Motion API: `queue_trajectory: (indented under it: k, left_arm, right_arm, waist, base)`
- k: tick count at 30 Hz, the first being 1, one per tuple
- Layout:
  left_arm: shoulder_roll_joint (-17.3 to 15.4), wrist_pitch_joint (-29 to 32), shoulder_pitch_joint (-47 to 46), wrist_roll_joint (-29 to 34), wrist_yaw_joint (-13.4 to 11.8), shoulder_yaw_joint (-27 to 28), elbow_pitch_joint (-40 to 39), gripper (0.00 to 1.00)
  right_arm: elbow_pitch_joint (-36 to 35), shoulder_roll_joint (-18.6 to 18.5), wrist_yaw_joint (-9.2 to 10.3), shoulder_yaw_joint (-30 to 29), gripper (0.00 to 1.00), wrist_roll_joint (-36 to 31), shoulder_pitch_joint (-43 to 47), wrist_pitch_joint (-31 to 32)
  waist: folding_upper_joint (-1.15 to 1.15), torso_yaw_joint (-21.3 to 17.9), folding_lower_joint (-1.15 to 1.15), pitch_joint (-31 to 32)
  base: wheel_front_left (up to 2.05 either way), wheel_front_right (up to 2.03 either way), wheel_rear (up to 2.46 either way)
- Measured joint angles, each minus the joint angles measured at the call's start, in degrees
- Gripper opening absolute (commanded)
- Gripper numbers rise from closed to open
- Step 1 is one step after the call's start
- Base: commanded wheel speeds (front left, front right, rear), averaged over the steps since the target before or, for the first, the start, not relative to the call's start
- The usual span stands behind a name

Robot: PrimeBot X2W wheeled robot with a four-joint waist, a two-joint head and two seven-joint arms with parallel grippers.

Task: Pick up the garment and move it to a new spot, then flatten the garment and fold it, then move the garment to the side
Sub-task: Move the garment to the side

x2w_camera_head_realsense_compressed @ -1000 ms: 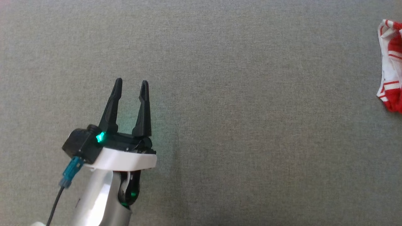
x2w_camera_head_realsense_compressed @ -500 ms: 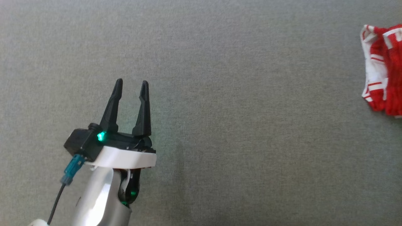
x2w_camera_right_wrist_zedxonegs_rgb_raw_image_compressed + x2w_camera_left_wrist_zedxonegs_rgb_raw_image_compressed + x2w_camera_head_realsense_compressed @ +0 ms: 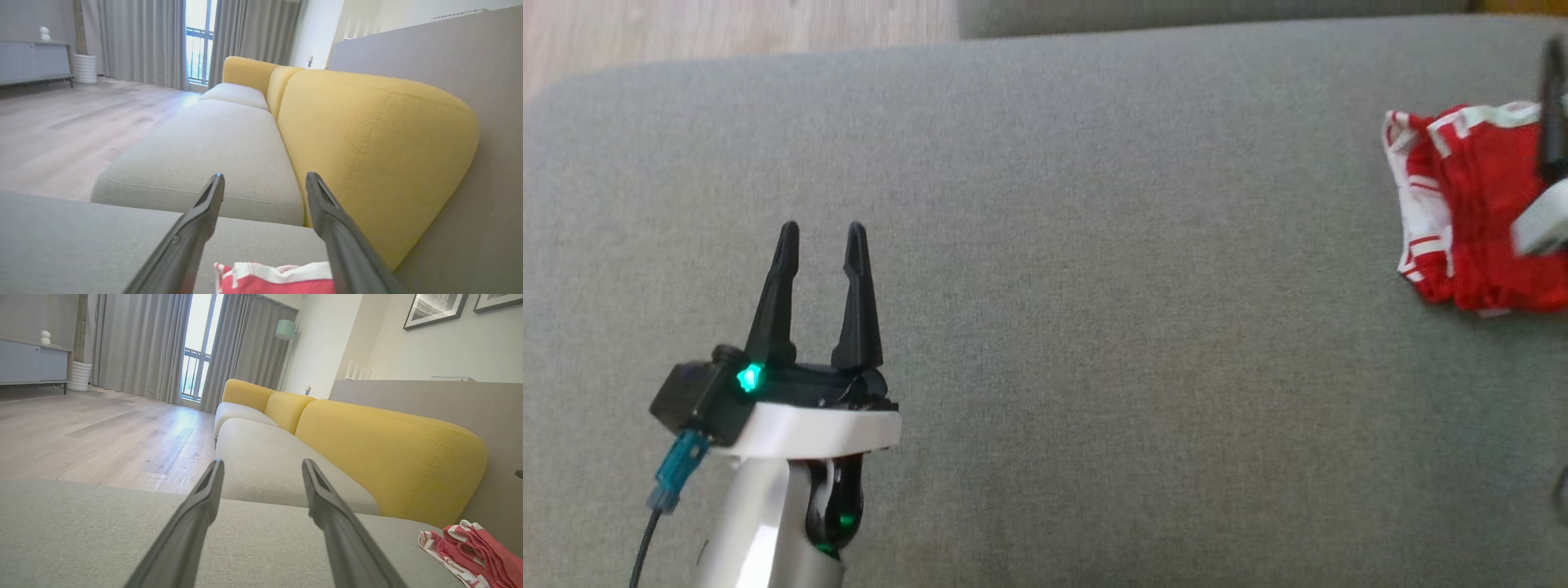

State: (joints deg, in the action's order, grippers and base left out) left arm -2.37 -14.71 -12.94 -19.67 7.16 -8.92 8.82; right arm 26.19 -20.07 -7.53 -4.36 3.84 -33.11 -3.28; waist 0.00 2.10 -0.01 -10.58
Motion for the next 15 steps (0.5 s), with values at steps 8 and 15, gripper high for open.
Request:
queue_trajectory:
  k: [8,15]
  left_arm:
    - [-0.02,0.00,3.85,-0.11,-0.11,2.31,-0.01,1.00]
    - [-0.04,0.00,7.86,-1.10,-1.37,3.54,0.37,1.00]
  right_arm:
    - [-5.10,10.05,0.00,1.62,1.00,4.59,10.28,-4.36]
    - [-9.13,15.61,0.00,2.40,1.00,5.33,20.30,-7.08]
  waist:
    - [0.00,-0.46,0.00,3.86]
    - [0.00,-1.14,0.00,6.78]
  base:
    - [0.00,0.00,0.00]
    - [0.00,0.00,0.00]
